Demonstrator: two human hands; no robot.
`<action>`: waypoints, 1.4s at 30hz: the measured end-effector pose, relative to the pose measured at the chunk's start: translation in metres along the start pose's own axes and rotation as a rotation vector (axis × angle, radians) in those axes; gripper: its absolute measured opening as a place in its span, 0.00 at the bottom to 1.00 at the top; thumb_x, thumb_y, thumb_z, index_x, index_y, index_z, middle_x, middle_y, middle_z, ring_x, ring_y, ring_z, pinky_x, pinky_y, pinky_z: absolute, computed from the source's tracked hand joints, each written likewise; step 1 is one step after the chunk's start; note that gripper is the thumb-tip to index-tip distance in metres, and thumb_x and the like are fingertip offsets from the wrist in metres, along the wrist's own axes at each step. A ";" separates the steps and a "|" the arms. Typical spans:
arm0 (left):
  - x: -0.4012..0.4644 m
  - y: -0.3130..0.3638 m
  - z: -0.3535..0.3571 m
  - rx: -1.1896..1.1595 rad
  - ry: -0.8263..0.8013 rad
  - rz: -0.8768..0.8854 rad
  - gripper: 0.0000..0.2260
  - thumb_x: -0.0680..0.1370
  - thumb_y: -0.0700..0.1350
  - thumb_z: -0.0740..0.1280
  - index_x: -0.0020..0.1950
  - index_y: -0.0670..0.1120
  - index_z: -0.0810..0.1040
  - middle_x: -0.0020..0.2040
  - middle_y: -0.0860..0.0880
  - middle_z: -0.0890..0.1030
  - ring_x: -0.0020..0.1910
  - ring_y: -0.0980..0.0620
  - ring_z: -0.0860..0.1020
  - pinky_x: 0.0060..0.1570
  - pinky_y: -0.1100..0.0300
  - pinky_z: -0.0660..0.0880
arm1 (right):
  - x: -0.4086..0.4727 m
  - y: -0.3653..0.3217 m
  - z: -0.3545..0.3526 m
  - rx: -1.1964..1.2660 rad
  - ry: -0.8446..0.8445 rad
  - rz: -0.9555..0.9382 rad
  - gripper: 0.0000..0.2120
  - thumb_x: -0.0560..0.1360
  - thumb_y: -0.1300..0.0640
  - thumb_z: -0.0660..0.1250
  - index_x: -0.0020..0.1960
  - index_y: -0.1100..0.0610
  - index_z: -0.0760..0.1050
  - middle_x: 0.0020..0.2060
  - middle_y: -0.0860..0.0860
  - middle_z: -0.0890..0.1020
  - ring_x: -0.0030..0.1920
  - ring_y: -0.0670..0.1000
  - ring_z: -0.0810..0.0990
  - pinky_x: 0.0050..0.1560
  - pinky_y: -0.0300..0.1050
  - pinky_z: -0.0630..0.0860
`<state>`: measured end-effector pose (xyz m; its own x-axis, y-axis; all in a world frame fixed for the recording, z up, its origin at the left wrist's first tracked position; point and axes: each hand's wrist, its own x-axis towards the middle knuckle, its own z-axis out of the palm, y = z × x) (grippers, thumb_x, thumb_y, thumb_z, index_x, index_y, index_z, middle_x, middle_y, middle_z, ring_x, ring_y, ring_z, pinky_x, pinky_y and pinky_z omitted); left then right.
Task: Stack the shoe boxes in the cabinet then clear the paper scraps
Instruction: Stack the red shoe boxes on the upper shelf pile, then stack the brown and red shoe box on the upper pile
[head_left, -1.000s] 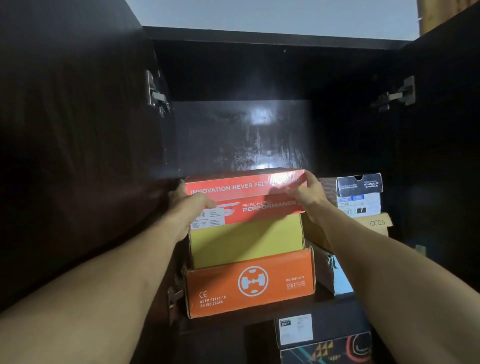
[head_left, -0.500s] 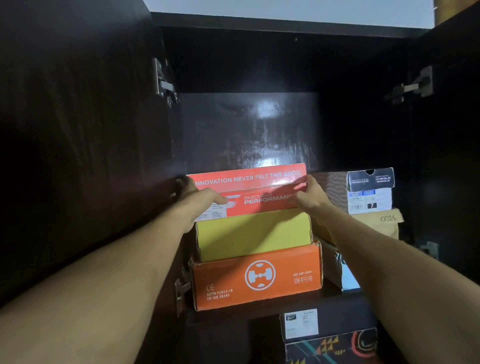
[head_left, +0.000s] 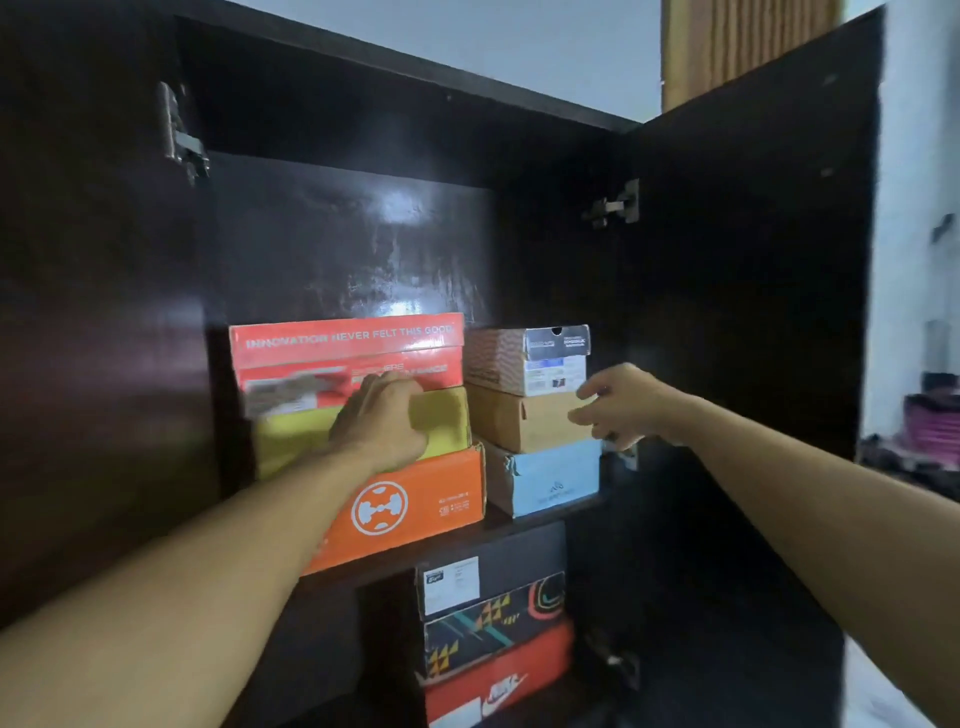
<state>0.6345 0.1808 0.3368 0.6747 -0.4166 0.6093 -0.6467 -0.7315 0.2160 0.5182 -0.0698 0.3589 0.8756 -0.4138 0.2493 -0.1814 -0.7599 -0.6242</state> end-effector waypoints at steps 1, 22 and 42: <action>-0.004 0.017 0.005 -0.066 -0.090 0.017 0.20 0.68 0.45 0.73 0.60 0.46 0.79 0.62 0.48 0.78 0.61 0.46 0.75 0.58 0.54 0.73 | -0.018 0.010 -0.013 -0.043 0.006 0.034 0.18 0.74 0.56 0.72 0.61 0.61 0.77 0.48 0.59 0.83 0.45 0.54 0.84 0.46 0.53 0.84; -0.216 0.375 0.231 -0.310 -1.077 0.497 0.32 0.69 0.58 0.75 0.69 0.45 0.74 0.65 0.49 0.77 0.61 0.49 0.76 0.64 0.52 0.72 | -0.315 0.357 -0.109 -0.187 -0.084 0.783 0.21 0.76 0.51 0.71 0.61 0.65 0.76 0.56 0.59 0.81 0.50 0.58 0.84 0.48 0.59 0.83; -0.387 0.564 0.456 -0.450 -1.151 0.650 0.34 0.69 0.53 0.74 0.73 0.47 0.69 0.70 0.45 0.73 0.67 0.47 0.73 0.66 0.55 0.70 | -0.455 0.652 -0.054 -0.282 0.268 1.046 0.36 0.58 0.45 0.80 0.60 0.46 0.67 0.61 0.54 0.67 0.67 0.59 0.62 0.62 0.65 0.72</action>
<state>0.1713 -0.3168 -0.1253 -0.0188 -0.9752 -0.2203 -0.8623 -0.0957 0.4973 -0.0225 -0.4043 -0.1213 0.1132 -0.9853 -0.1281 -0.8977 -0.0461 -0.4382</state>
